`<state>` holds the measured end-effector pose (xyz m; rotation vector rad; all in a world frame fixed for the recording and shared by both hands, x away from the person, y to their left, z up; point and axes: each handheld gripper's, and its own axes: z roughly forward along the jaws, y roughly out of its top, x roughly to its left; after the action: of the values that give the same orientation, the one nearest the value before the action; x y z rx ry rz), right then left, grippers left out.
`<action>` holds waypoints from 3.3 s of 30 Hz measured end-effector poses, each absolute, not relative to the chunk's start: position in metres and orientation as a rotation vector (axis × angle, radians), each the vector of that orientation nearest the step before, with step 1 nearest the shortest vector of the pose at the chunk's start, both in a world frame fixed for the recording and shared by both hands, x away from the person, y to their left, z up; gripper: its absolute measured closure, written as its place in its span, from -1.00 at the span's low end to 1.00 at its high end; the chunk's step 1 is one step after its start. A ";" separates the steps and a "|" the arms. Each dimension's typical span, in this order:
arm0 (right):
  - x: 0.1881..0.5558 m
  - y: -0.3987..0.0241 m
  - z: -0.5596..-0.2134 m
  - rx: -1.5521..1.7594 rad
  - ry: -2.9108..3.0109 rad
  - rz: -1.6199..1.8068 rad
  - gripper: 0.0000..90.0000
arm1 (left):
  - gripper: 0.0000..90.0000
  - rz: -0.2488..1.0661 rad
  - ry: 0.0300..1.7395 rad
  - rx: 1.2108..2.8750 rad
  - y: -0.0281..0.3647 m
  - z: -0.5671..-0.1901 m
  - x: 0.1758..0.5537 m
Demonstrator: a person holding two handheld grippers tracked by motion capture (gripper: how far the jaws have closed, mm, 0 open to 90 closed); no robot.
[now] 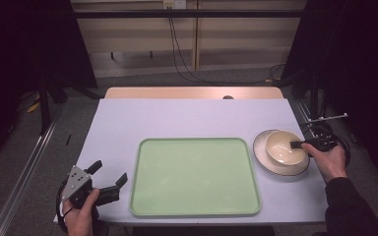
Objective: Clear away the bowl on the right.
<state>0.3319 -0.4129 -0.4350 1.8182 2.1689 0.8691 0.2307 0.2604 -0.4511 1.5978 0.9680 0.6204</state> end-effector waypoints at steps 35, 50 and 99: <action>0.314 -0.420 -0.409 1.748 2.145 1.020 0.87 | -0.96 0.618 0.962 1.593 0.261 -0.451 0.229; 0.308 -0.412 -0.391 1.662 2.150 1.098 0.87 | -0.96 0.619 0.963 1.591 0.261 -0.451 0.229; 0.336 -0.331 -0.377 1.513 2.320 1.115 0.87 | -0.96 0.630 0.967 1.592 0.262 -0.451 0.228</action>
<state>0.3363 -0.3309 -0.3765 1.5131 2.3197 1.1147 0.2282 0.2616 -0.4508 1.5918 0.9671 0.6300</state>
